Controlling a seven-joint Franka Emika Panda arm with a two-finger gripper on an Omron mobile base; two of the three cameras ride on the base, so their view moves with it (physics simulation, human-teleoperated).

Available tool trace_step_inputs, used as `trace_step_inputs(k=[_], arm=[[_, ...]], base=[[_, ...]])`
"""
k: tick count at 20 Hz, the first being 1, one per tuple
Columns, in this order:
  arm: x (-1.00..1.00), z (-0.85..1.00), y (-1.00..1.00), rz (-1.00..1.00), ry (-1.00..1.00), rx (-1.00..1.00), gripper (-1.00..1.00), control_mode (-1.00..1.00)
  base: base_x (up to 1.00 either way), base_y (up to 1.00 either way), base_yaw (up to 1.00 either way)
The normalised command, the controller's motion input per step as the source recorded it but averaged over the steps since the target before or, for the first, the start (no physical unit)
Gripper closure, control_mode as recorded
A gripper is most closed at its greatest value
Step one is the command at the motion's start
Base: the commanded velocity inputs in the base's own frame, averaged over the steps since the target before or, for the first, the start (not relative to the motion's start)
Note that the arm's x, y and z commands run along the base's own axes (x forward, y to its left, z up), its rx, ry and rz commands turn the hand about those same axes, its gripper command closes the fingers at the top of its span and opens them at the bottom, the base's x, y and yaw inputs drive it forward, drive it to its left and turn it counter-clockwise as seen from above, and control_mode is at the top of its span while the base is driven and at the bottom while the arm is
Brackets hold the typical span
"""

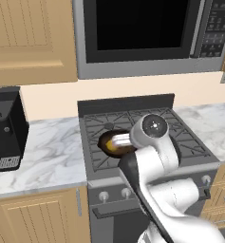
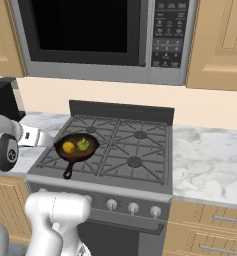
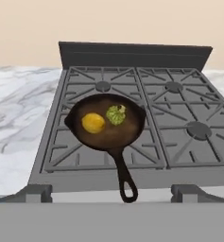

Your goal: Put the broccoli and lemon in the pan. Then turn on the front left burner and set the heat to medium.

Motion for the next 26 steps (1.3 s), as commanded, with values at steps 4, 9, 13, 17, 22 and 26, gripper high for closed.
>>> trace_step_inputs(k=[4,9,13,17,22,26], arm=[[-0.37,-0.04,0.28,0.00,0.03,-0.14,-1.00,-1.00],[-0.44,-0.10,0.26,0.00,0.03,-0.13,-1.00,-1.00],[-0.36,-0.22,0.19,0.00,0.02,-0.11,-1.00,-1.00],[-0.20,-0.39,0.17,0.00,0.00,-0.09,-1.00,-1.00],[-0.02,-0.49,0.11,0.00,0.00,-0.09,-1.00,-1.00],[0.00,-0.56,0.03,0.00,0.00,-0.08,-1.00,-1.00]], base=[[0.00,0.00,0.00],[0.00,0.00,0.00],[0.00,0.00,0.00],[0.00,0.00,0.00],[0.00,0.00,0.00],[0.00,0.00,0.00]])
